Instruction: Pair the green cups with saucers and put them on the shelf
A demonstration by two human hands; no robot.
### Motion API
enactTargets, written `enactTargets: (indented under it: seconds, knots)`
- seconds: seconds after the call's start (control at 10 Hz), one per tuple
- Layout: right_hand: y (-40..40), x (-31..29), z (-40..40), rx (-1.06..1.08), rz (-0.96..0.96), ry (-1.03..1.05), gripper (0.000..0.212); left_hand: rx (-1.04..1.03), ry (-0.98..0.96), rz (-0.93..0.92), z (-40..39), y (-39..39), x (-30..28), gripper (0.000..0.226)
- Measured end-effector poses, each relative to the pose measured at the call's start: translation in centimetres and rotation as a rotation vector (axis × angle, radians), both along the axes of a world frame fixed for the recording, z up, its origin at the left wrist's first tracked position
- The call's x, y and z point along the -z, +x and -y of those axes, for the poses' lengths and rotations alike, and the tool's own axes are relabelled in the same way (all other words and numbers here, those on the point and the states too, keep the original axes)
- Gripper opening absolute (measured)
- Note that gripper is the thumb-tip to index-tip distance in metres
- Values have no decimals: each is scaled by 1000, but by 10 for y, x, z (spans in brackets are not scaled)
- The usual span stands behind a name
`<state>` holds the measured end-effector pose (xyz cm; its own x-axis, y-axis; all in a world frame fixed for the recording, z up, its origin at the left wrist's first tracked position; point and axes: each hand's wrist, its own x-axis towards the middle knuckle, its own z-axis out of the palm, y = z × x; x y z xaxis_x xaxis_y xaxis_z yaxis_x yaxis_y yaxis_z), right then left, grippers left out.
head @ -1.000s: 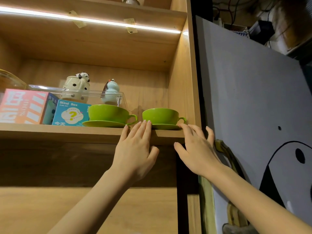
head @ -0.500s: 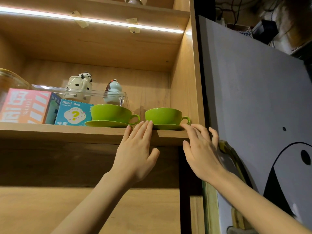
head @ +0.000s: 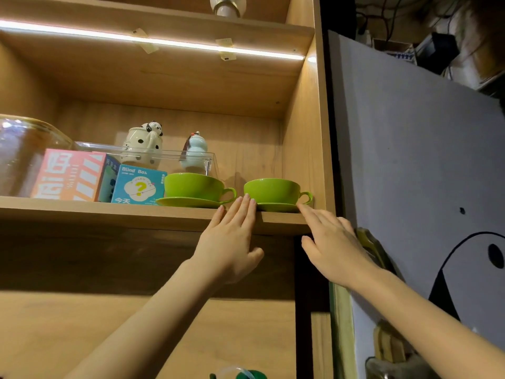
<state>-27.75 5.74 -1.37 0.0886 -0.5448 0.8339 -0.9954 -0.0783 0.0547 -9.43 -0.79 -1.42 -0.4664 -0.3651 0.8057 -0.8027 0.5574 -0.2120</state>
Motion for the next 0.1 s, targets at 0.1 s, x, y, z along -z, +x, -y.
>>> enactTargets:
  seconds: [0.1]
  knots:
    - [-2, -13, -18, -9, -10, 210, 57, -67, 205, 122, -17, 10, -17, 83]
